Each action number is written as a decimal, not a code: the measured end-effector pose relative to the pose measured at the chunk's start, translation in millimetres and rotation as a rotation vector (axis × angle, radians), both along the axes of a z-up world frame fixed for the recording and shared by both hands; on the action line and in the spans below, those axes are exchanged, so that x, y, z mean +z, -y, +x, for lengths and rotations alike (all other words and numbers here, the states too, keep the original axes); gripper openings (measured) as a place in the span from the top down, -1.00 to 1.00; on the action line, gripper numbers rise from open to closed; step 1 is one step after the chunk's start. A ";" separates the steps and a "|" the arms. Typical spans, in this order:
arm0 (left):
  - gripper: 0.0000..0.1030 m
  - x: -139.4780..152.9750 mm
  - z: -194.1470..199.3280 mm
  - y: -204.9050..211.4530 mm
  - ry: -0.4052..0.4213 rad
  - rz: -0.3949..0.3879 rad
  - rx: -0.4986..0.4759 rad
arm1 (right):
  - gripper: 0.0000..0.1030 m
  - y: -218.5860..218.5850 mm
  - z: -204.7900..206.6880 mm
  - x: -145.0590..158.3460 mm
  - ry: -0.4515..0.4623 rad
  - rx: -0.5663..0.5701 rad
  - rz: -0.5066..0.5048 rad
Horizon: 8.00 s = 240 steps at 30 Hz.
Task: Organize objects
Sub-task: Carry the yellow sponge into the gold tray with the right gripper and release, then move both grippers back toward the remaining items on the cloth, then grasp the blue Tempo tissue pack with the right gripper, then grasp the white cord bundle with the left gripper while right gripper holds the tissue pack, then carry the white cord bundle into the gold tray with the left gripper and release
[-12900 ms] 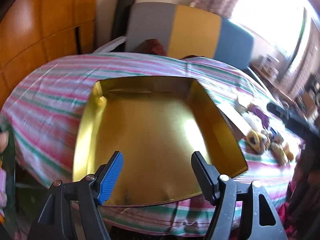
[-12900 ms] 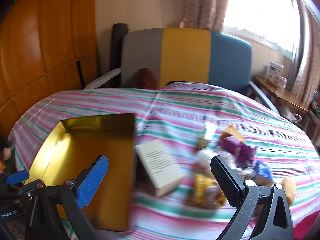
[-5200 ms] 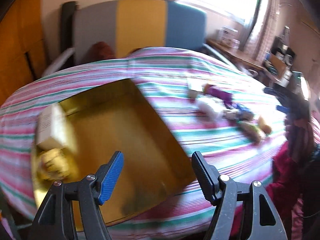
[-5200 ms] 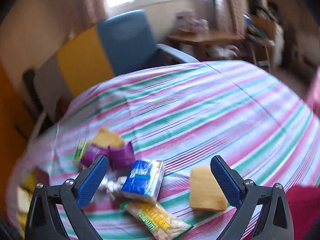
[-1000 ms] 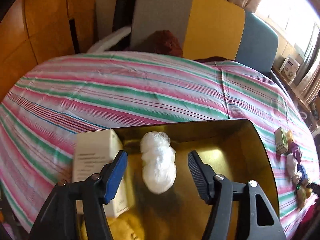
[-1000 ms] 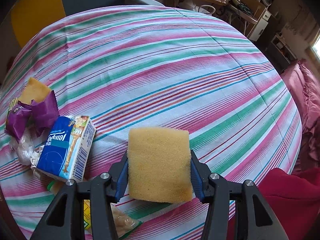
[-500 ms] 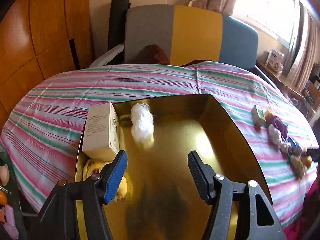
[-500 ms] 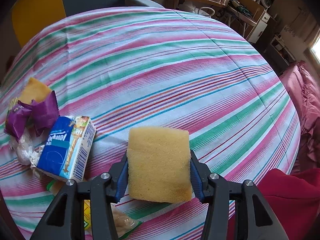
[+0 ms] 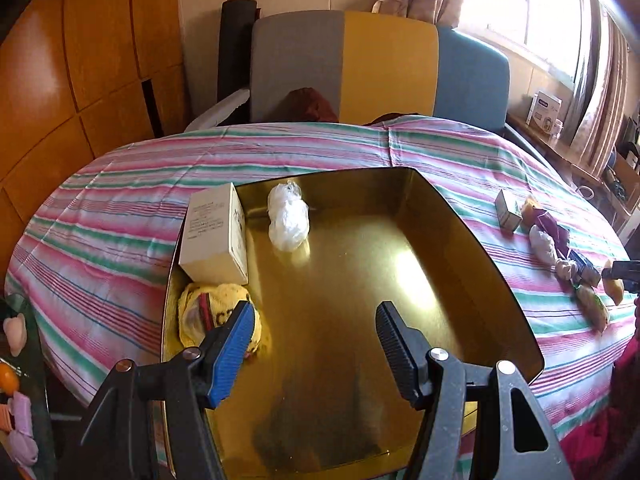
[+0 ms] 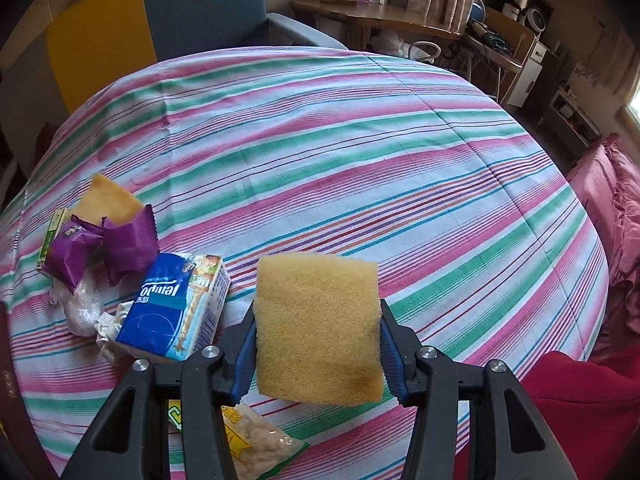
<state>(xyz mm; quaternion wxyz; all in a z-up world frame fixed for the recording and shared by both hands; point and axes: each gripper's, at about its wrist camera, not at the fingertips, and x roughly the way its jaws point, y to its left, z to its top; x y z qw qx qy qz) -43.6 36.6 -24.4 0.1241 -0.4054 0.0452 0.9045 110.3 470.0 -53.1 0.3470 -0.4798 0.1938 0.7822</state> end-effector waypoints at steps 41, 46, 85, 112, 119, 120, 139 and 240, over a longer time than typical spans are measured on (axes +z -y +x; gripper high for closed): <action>-0.23 -22.9 1.5 115.4 0.110 0.093 0.209 | -0.30 442.2 -218.3 -15.7 -0.106 0.906 -0.347; -0.23 -22.6 4.5 110.5 0.104 0.088 0.201 | -0.58 434.7 -210.1 -14.0 -0.185 0.892 -0.470; -0.23 16.9 38.9 -81.2 0.088 0.003 -0.301 | -0.96 9.8 9.2 36.8 -0.272 0.052 -0.040; -0.21 -20.7 89.4 -198.7 0.194 0.004 -0.616 | -0.99 8.6 -6.4 3.6 -0.198 0.064 -0.258; -0.21 -22.5 85.1 -193.3 0.221 0.023 -0.602 | -0.84 16.0 -59.4 -20.8 -0.020 0.129 -0.210; -0.21 -22.1 84.5 -192.3 0.222 0.025 -0.600 | -0.47 16.5 -64.9 -26.6 0.003 0.144 -0.211; 0.03 -24.9 58.4 -266.3 0.224 0.001 -0.660 | -0.02 -20.8 -15.3 11.6 -0.073 0.075 -0.071; 0.49 15.1 17.3 -49.8 0.062 0.114 -0.243 | -0.02 -5.1 -35.6 -29.0 0.116 0.189 -0.014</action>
